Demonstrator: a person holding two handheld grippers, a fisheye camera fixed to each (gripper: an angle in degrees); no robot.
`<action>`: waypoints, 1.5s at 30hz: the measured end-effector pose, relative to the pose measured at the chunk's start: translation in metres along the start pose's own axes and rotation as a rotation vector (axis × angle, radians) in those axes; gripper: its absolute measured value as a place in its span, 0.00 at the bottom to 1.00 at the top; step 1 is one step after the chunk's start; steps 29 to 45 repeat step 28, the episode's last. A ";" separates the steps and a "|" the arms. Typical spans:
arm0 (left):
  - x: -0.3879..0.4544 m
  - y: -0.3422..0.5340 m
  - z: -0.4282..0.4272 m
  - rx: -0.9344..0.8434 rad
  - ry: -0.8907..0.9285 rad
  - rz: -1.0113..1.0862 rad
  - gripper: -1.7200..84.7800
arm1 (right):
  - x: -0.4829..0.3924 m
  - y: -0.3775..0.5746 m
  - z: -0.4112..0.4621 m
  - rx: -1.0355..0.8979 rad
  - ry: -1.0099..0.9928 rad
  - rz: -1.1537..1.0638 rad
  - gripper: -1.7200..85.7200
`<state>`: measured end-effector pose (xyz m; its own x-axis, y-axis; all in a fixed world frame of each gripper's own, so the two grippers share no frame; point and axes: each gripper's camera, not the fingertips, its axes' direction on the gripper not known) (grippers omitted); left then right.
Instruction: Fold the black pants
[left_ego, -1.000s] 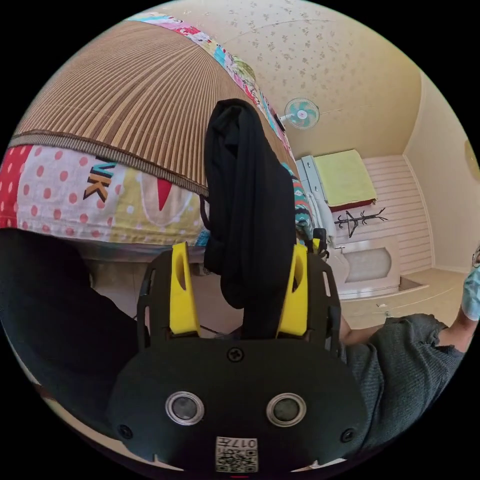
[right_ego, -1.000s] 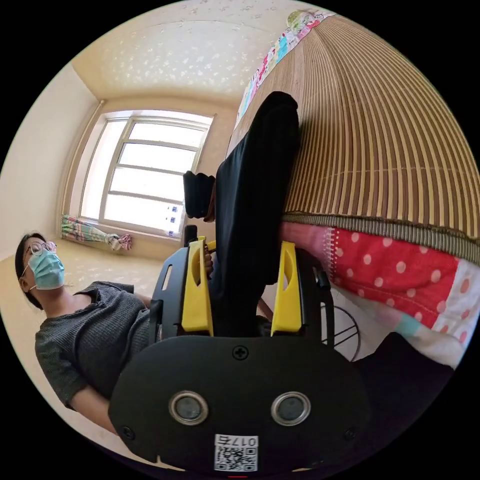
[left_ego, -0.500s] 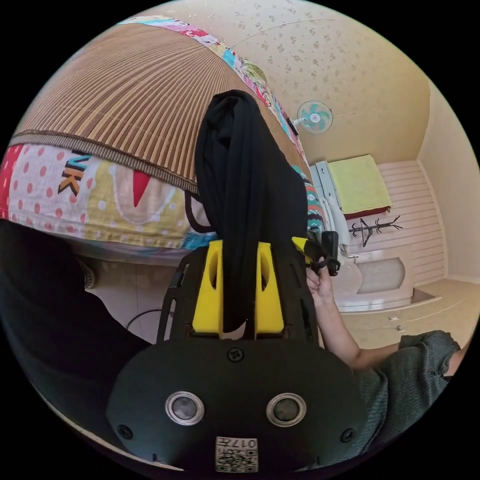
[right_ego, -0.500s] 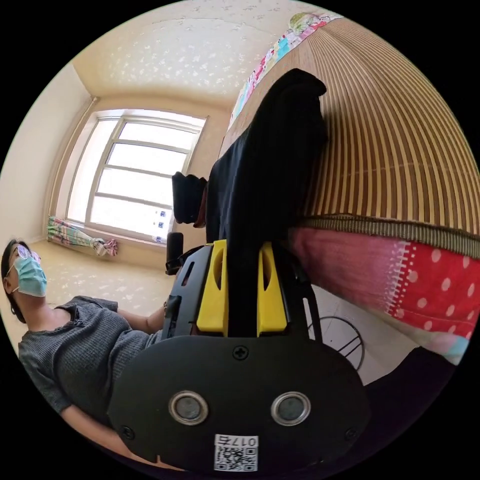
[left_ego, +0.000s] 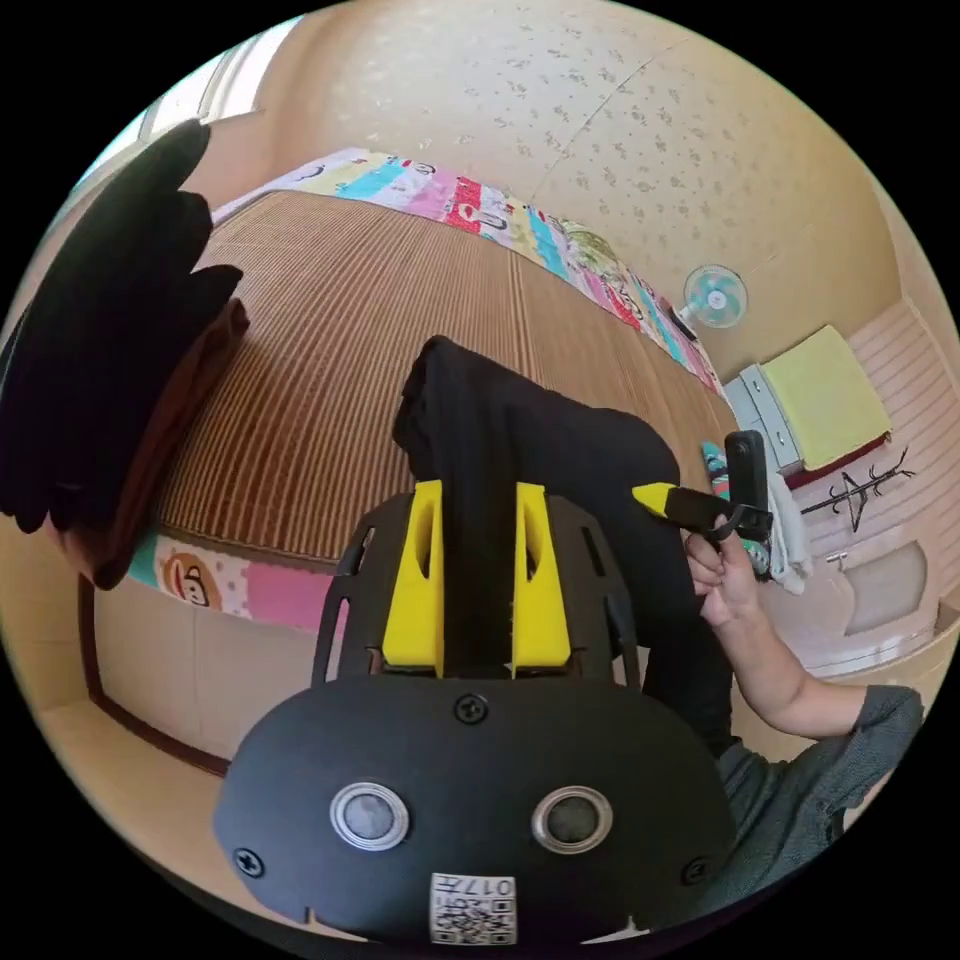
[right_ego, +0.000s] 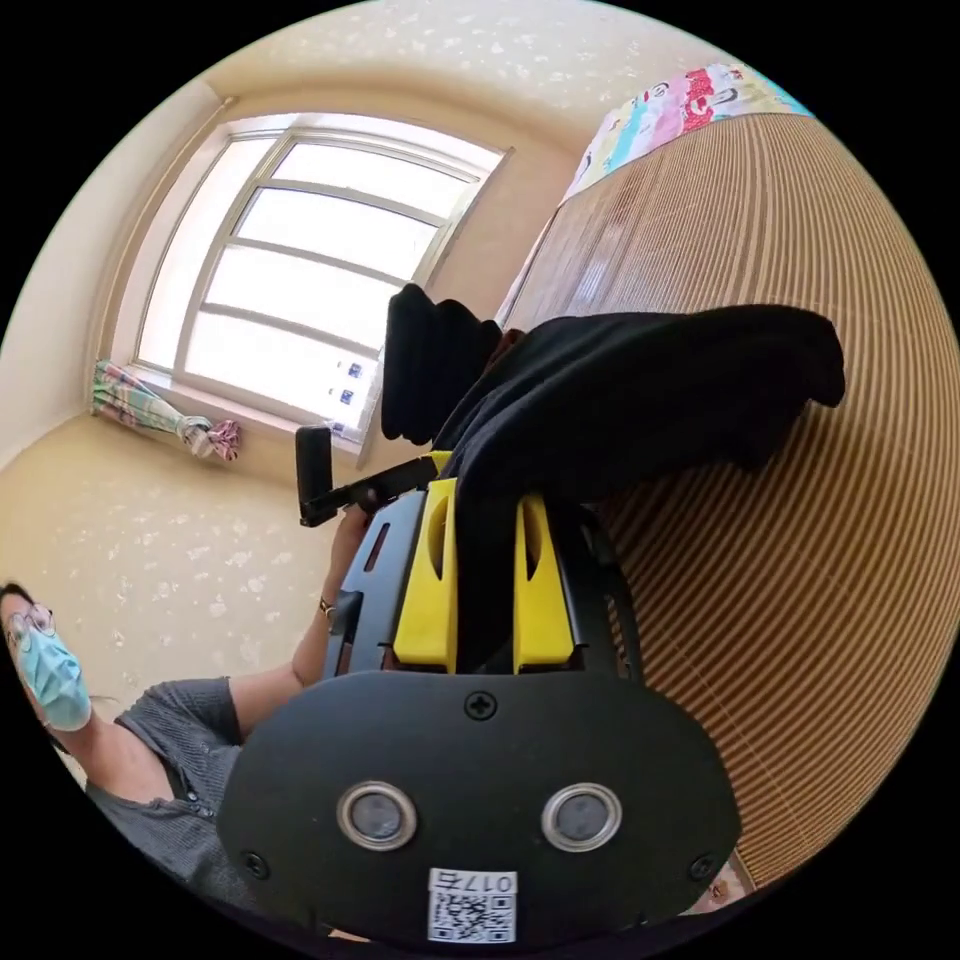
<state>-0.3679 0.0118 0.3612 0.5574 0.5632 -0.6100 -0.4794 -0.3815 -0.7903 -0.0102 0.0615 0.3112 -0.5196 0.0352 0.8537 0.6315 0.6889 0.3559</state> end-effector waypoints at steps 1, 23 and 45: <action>-0.032 0.012 -0.023 0.056 -0.012 -0.076 0.14 | -0.001 -0.015 0.033 -0.017 0.022 0.025 0.12; -0.068 0.291 0.030 0.064 0.353 -0.086 0.02 | 0.102 0.156 -0.238 0.291 0.491 0.166 0.05; 0.005 0.228 0.036 0.114 0.425 0.131 0.01 | 0.038 0.331 -0.385 0.793 1.013 0.387 0.05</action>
